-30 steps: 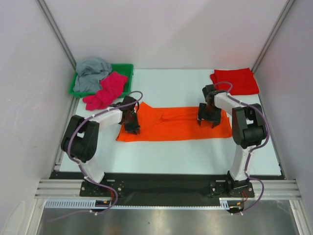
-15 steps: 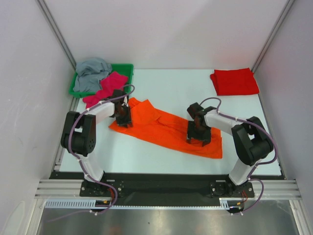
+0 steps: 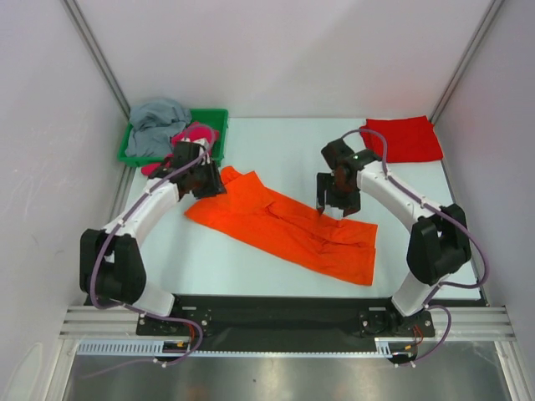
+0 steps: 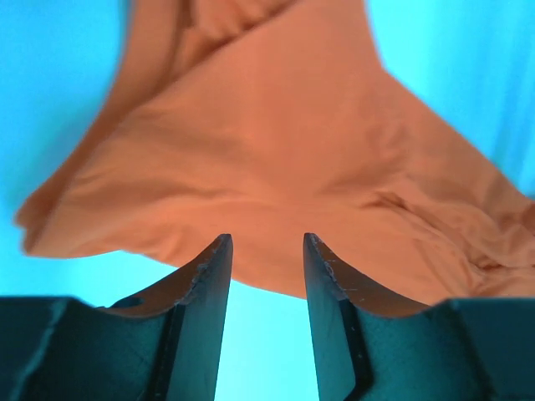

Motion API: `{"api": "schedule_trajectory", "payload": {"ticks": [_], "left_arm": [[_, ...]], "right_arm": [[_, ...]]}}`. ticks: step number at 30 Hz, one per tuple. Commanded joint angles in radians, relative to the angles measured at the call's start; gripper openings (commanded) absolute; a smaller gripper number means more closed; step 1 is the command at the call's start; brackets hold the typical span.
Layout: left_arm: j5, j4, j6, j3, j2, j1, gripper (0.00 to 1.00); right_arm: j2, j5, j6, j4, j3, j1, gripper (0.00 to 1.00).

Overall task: Fold and stack the t-shirts
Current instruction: Fold the tshirt

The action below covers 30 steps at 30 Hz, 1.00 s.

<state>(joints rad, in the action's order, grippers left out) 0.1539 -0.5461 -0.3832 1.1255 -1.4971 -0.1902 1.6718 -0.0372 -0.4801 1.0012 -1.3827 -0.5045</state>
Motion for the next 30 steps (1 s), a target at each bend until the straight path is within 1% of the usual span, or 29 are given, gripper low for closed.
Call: {"api": "schedule_trajectory", "payload": {"ticks": [1, 2, 3, 4, 5, 6, 8, 9, 13, 14, 17, 21, 24, 27, 30], "left_arm": [[-0.048, 0.025, -0.112, 0.019, -0.021, -0.087, 0.43], [-0.107, 0.005, -0.131, 0.026, -0.038, -0.122, 0.43], [-0.141, -0.005, -0.170, 0.048, -0.058, -0.139, 0.43], [-0.189, -0.008, -0.180, 0.056, -0.089, -0.159, 0.43], [-0.273, -0.008, -0.189, 0.065, -0.109, -0.201, 0.43], [-0.319, -0.021, -0.215, 0.089, -0.127, -0.219, 0.43], [-0.365, -0.032, -0.244, 0.137, -0.202, -0.248, 0.45], [-0.373, -0.063, -0.291, 0.155, -0.230, -0.252, 0.46], [-0.399, -0.070, -0.316, 0.223, -0.369, -0.268, 0.47], [-0.396, -0.072, -0.312, 0.240, -0.421, -0.272, 0.47], [-0.384, -0.083, -0.293, 0.318, -0.494, -0.273, 0.48], [-0.295, -0.068, -0.203, 0.399, -0.616, -0.279, 0.49], [-0.240, -0.041, -0.169, 0.441, -0.656, -0.291, 0.49], [-0.162, 0.023, -0.137, 0.468, -0.678, -0.301, 0.50], [-0.036, 0.063, -0.102, 0.537, -0.735, -0.310, 0.50]], "right_arm": [[0.078, -0.024, 0.132, 0.040, -0.052, 0.084, 0.73], [0.091, -0.017, 0.146, 0.039, -0.062, 0.096, 0.73], [0.106, -0.012, 0.159, 0.030, -0.078, 0.106, 0.72], [0.123, -0.013, 0.181, 0.025, -0.082, 0.113, 0.71], [0.134, -0.016, 0.193, 0.020, -0.084, 0.112, 0.70], [0.140, -0.026, 0.204, 0.004, -0.076, 0.113, 0.68], [0.161, -0.055, 0.222, -0.007, -0.061, 0.116, 0.66], [0.166, -0.056, 0.227, -0.027, -0.047, 0.118, 0.66], [0.177, -0.052, 0.215, -0.079, 0.042, 0.124, 0.67], [0.177, -0.053, 0.209, -0.087, 0.053, 0.124, 0.68], [0.172, -0.058, 0.173, -0.113, 0.105, 0.123, 0.68], [0.160, -0.050, 0.079, -0.157, 0.188, 0.112, 0.68], [0.145, -0.049, 0.010, -0.190, 0.261, 0.092, 0.68], [0.105, -0.030, -0.037, -0.220, 0.342, 0.080, 0.68], [0.054, 0.008, -0.103, -0.246, 0.411, 0.063, 0.68]]}}
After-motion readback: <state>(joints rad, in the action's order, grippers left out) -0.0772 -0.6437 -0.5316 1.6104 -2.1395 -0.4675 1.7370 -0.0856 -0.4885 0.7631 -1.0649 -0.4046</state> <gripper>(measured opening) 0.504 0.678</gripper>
